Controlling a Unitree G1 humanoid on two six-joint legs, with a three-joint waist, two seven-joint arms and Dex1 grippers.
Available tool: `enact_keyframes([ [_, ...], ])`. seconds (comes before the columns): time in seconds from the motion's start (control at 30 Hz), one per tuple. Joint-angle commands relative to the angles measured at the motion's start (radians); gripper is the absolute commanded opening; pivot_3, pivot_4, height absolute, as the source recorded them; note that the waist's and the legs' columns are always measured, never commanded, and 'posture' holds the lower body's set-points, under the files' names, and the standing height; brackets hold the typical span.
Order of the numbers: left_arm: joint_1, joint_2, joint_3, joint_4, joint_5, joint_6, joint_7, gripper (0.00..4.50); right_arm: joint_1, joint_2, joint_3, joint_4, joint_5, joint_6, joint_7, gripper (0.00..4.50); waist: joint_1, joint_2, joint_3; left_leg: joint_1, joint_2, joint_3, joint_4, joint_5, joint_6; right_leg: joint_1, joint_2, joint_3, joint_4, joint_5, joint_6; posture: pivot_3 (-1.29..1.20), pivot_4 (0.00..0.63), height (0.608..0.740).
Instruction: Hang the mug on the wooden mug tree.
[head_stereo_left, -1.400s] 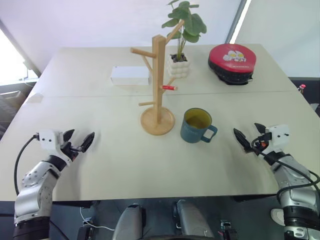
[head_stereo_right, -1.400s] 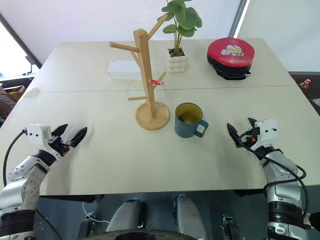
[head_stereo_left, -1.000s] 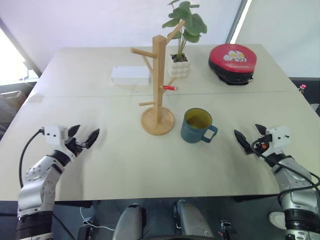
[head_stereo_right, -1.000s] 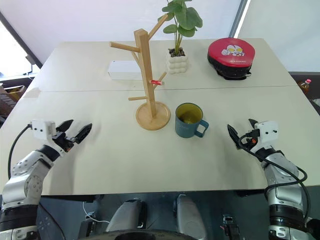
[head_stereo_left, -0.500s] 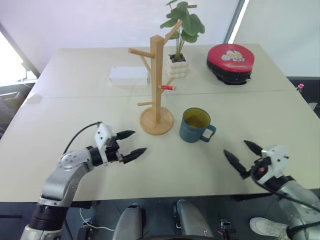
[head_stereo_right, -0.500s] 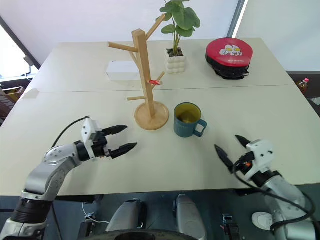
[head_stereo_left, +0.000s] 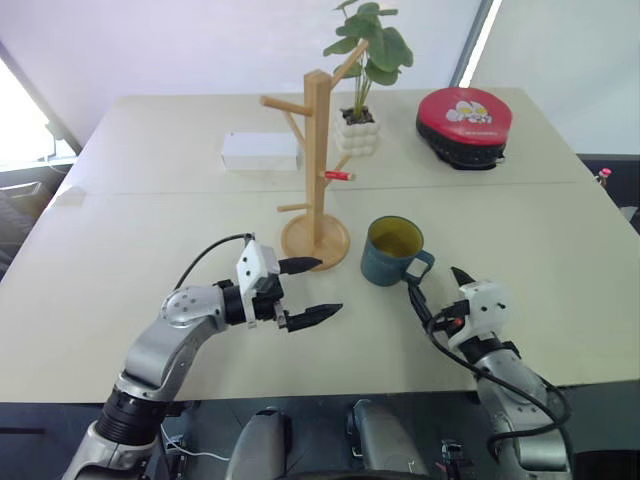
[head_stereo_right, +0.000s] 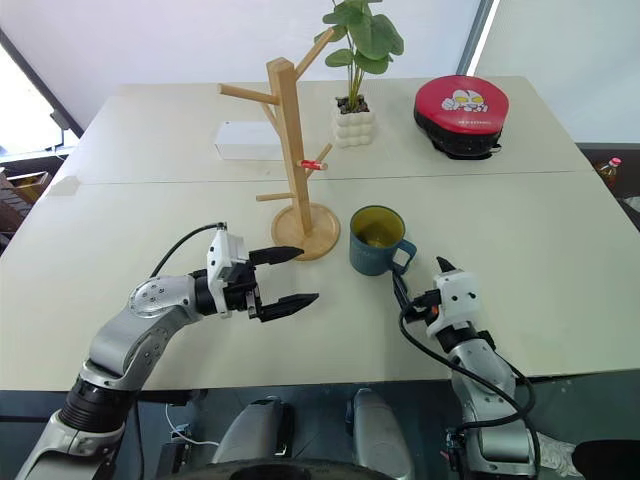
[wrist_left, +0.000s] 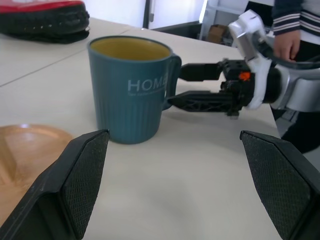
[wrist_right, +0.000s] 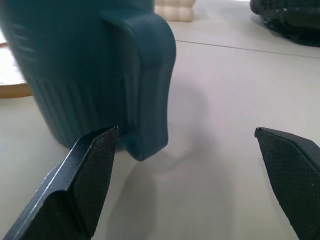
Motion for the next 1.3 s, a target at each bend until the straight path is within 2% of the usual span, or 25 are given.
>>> enact_keyframes([
  [0.03,0.008,-0.008,-0.003,-0.059,-0.011,0.006,0.015,4.5,-0.031,0.01,-0.02,0.014,-0.005,-0.034,-0.03,4.48,0.0,0.0,0.0,0.0,0.0,0.0,0.0,0.0,0.0,0.0,0.0,0.0,0.0,0.0,0.0,0.0,0.15,0.74],
  [0.3,0.012,-0.009,-0.023,-0.095,-0.007,0.022,0.03,4.5,-0.079,0.026,-0.02,0.084,0.009,-0.04,-0.042,4.48,-0.001,0.0,0.0,0.0,0.0,0.0,0.0,0.0,0.0,0.0,0.001,0.0,0.0,0.0,0.0,0.0,0.15,0.74],
  [0.33,0.014,-0.009,-0.023,-0.098,-0.007,0.022,0.033,4.5,-0.088,0.028,-0.017,0.095,0.009,-0.041,-0.04,4.24,-0.001,0.0,0.0,0.0,0.0,0.0,0.0,0.0,0.0,0.0,0.001,0.0,0.0,0.0,0.0,0.0,0.15,0.74],
  [0.4,0.018,-0.007,-0.019,-0.102,-0.007,0.022,0.038,4.5,-0.1,0.029,-0.008,0.11,0.011,-0.041,-0.029,3.68,-0.001,0.0,0.0,0.0,0.0,0.0,0.0,0.0,0.0,0.0,0.001,0.0,0.0,0.0,0.0,0.0,0.15,0.74],
  [0.63,0.034,0.011,-0.002,-0.105,-0.005,0.016,0.043,4.5,-0.13,0.039,0.007,0.131,0.027,-0.051,-0.003,0.1,-0.001,0.0,0.0,0.0,0.0,0.0,0.0,0.0,0.0,0.0,0.001,0.0,0.0,0.0,0.0,0.0,0.15,0.74],
  [0.9,0.056,0.044,0.069,-0.049,0.006,-0.01,0.056,4.5,-0.133,-0.022,0.047,0.055,-0.032,-0.068,0.037,0.03,-0.002,0.0,0.0,0.0,0.0,0.0,0.0,0.0,0.0,0.0,0.001,0.0,0.0,0.0,0.0,0.0,0.15,0.74],
  [1.03,0.061,0.063,0.114,-0.009,0.013,-0.034,0.06,4.5,-0.136,-0.132,0.092,-0.023,-0.122,-0.107,0.097,0.03,-0.002,0.0,0.0,0.0,0.0,0.0,0.0,0.0,0.0,0.0,0.001,0.0,0.0,0.0,0.0,0.0,0.15,0.74],
  [1.17,0.064,0.083,0.164,0.04,0.022,-0.061,0.057,4.5,-0.196,-0.294,0.138,-0.114,-0.226,-0.152,0.199,0.03,-0.002,0.0,0.0,0.0,0.0,0.0,0.0,0.0,0.0,0.0,0.001,0.0,0.0,0.0,0.0,0.0,0.15,0.74],
  [1.3,0.055,0.085,0.186,0.072,0.028,-0.091,0.057,4.5,-0.31,-0.351,0.142,-0.169,-0.23,-0.119,0.241,0.03,-0.002,0.0,0.0,0.001,0.0,0.0,0.001,0.0,0.0,0.0,0.001,-0.001,0.001,0.0,0.0,0.0,0.15,0.74],
])
